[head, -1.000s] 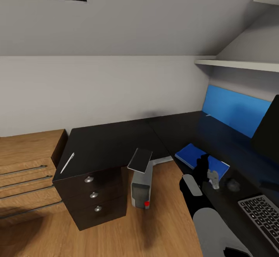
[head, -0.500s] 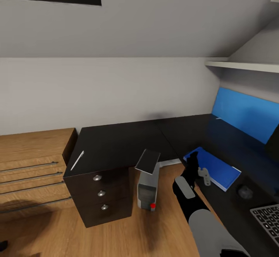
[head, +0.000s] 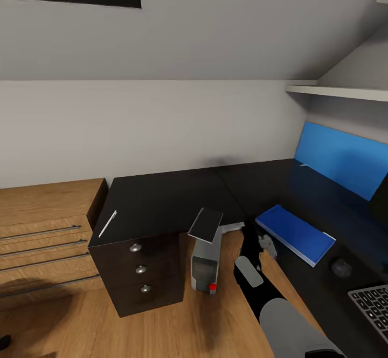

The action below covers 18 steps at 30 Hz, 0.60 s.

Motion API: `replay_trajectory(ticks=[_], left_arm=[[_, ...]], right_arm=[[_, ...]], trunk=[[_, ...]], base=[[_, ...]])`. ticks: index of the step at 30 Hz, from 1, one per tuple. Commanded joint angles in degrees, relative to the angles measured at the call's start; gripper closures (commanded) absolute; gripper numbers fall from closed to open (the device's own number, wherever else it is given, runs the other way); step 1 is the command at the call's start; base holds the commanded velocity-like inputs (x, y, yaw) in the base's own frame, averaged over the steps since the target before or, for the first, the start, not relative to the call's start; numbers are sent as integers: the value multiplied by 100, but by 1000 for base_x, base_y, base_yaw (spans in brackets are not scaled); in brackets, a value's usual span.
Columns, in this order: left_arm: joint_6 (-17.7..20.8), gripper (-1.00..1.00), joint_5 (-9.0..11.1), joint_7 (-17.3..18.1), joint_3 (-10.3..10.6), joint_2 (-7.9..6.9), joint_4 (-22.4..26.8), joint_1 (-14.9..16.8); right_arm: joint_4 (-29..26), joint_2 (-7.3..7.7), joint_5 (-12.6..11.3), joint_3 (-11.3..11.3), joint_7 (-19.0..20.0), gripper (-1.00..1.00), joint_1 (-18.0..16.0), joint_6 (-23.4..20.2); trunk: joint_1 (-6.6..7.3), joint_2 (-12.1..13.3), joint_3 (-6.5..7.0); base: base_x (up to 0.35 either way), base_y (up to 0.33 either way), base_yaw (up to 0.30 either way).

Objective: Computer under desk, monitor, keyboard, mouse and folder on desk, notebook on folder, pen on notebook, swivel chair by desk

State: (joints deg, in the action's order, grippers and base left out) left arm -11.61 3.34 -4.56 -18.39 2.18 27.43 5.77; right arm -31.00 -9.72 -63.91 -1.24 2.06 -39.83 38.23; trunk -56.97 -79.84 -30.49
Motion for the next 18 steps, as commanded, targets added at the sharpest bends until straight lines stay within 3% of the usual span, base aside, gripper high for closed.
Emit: replay_trajectory(ticks=[1, 5, 6, 7, 8, 11, 15, 18], left_arm=[[-17, -100, 37, 3, -7, 3, -1, 3], [-17, -100, 41, 15, -7, 7, 5, 3], [-17, -100, 42, 19, -7, 9, 8, 3], [-17, -100, 42, 20, -7, 9, 9, 3], [-17, -100, 41, 23, -7, 10, 14, 3], [-17, -100, 43, 24, -7, 11, 17, 3], [-17, -100, 43, 25, -2, 19, 39, 3], [-17, -100, 43, 23, -8, 36, 75, 3]], right_arm=[[4, 4, -53, -36, 33, -100, -3, -193], [-2, 18, -58, -91, 162, -100, 0, -1571], [-7, 26, -59, -88, 278, -100, 0, -2202], [-9, 34, -59, -86, 350, -100, 0, -2517], [-16, 100, -49, -81, 754, -100, 1, -3919], [-18, 156, -53, -78, 1023, -100, 1, -4668], [-15, 235, -116, -41, 1273, -100, 1, -5113], [-12, 302, -309, 5, 1433, -100, 1, -5425]], trunk=[[0, -3, -5], [0, -3, -5], [0, -3, -5], [0, -3, -5], [0, -3, -5], [0, -3, -5], [0, -3, -5], [0, -3, -5]], base=[[0, 0, 0], [0, 0, 0], [0, 0, 0], [0, 0, 0], [0, 0, 0], [0, 0, 0], [0, 0, 0], [0, 0, 0]])
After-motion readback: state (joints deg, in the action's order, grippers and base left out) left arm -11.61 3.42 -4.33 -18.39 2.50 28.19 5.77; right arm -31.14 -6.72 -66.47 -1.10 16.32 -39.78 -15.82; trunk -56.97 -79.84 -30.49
